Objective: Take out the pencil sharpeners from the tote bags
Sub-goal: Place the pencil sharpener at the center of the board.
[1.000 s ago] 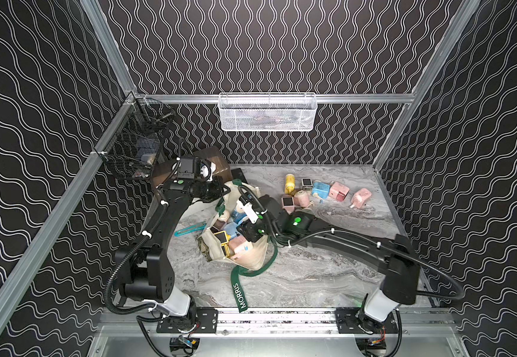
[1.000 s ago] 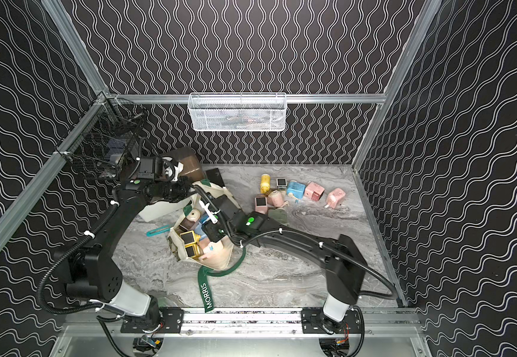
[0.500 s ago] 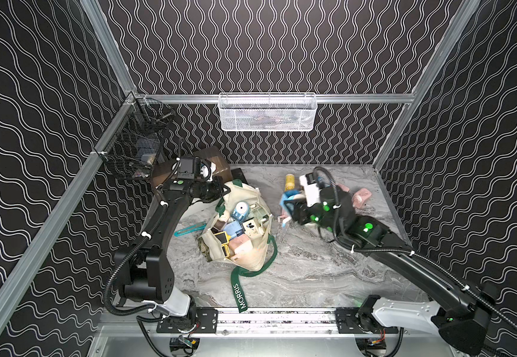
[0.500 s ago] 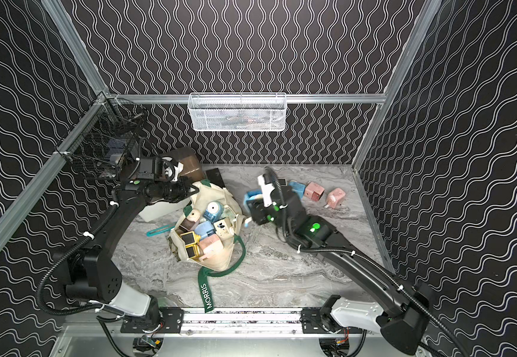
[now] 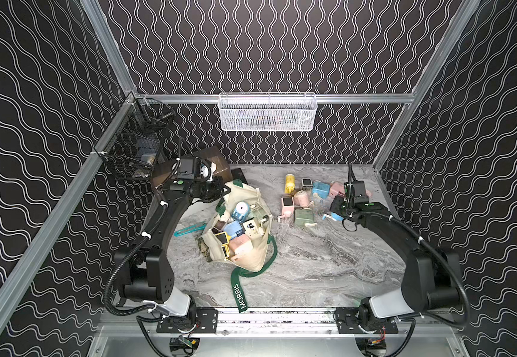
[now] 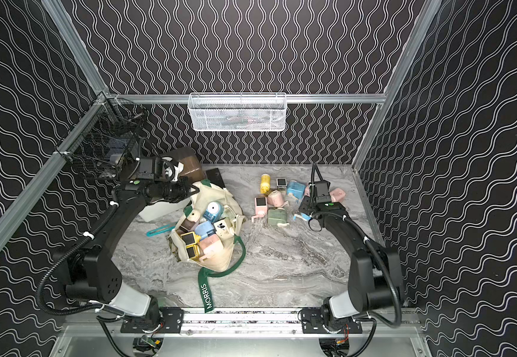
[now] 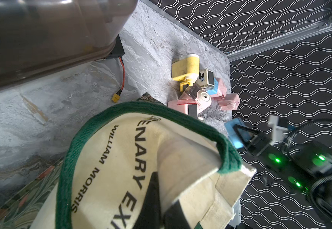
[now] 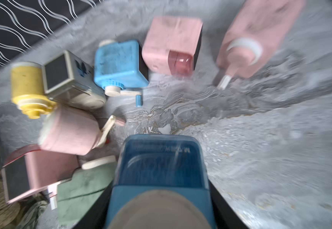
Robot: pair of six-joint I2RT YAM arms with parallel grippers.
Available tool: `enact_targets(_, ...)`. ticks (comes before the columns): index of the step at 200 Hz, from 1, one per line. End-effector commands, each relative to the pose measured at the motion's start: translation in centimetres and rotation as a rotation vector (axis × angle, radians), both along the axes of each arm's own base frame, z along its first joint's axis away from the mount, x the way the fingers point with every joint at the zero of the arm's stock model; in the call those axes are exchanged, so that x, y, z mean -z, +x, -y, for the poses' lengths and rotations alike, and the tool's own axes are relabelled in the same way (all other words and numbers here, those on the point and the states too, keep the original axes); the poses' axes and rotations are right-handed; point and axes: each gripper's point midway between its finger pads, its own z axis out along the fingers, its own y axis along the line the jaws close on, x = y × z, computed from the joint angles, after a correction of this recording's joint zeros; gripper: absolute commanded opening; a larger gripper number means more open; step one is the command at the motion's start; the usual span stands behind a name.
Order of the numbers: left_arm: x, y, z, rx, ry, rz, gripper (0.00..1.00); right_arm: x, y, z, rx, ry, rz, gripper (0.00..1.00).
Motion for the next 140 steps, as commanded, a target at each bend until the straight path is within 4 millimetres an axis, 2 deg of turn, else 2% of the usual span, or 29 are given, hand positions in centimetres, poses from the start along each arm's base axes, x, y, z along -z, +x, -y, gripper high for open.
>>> enact_targets(1, -1.3, 0.3, 0.3, 0.010, -0.020, 0.047, 0.00, 0.7, 2.4, -0.9, -0.016, 0.048, 0.025, 0.42)
enact_targets(25, -1.4, 0.3, 0.3, 0.011, -0.021, 0.051, 0.00, 2.9, 3.4, -1.8, -0.061, 0.062, -0.022, 0.42)
enact_targets(95, -1.4, 0.3, 0.3, 0.009, -0.018, 0.051, 0.00, 6.3, 4.0, -2.2, -0.114, 0.031, -0.082, 0.48)
enact_targets(128, -1.2, 0.4, 0.2, 0.008, -0.014, 0.047, 0.00, 6.6, 3.8, -2.8, -0.141, 0.043, -0.095, 0.60)
enact_targets(132, -1.2, 0.3, 0.2, 0.008, -0.014, 0.046, 0.00, 5.7, 4.6, -3.1, -0.144, 0.045, -0.068, 0.62)
enact_targets(140, -1.2, 0.4, 0.2, 0.007, -0.013, 0.049, 0.00, 5.4, 4.7, -3.2, -0.145, 0.044, -0.062, 0.69)
